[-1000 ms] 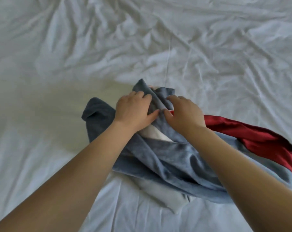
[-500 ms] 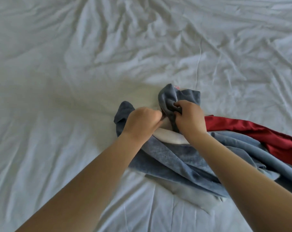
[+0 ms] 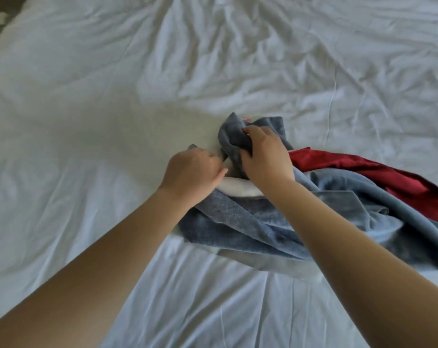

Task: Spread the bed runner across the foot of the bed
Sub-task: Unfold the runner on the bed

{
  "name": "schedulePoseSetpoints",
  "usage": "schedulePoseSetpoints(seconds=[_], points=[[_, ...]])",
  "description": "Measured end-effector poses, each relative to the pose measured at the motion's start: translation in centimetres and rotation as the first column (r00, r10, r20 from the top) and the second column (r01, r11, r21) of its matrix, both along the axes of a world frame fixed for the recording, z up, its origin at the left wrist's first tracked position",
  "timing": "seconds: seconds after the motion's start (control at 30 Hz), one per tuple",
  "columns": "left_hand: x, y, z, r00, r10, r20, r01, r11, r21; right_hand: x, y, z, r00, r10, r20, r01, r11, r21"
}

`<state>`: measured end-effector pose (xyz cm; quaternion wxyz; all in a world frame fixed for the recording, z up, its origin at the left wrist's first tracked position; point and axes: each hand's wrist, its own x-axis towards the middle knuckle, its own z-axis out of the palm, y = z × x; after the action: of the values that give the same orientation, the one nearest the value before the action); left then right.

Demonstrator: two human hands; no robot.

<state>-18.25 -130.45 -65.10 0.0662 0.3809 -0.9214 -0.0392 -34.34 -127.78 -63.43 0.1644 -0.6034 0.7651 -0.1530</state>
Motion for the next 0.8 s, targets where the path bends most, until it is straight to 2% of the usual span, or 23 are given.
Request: schedulePoseSetpoints(seconds=[0.07,0.13,0.23,0.3,0.37,0.57,0.8], points=[[-0.4,1.0,0.2,0.993,-0.05,-0.11,0.051,0.999,0.007,-0.8,2.1,0.5,0.998,0.053,-0.043,-0.055,0.996,-0.068],[-1.0,1.9,0.5,0.982,-0.108,-0.155,0.123,0.988,0.092,-1.9,4.8,1.3,0.989,0.127,-0.069,-0.134,0.986,-0.1],[-2.2,3.2,0.6,0.974,-0.198,-0.109,0.216,0.958,0.188,-3.8,9.0,1.5,0.961,0.241,-0.134,-0.244,0.97,-0.006],[-2.6,3.6,0.2,0.977,-0.2,-0.075,0.212,0.954,0.215,-5.1,10.8,0.9,0.944,0.274,-0.183,-0.262,0.961,0.087],[-2.7,4.2,-0.4,0.978,-0.185,-0.099,0.201,0.96,0.197,-5.6,11.9,0.2,0.939,0.273,-0.212,-0.245,0.958,0.146],[-1.9,6.5,-0.3,0.974,-0.191,-0.126,0.206,0.971,0.12,-7.2,13.5,-0.2,0.921,0.238,-0.309,-0.199,0.968,0.154],[-1.3,10.9,0.1,0.985,-0.157,-0.075,0.165,0.98,0.113,-8.1,18.9,-0.7,0.864,0.334,-0.378,-0.311,0.943,0.122]])
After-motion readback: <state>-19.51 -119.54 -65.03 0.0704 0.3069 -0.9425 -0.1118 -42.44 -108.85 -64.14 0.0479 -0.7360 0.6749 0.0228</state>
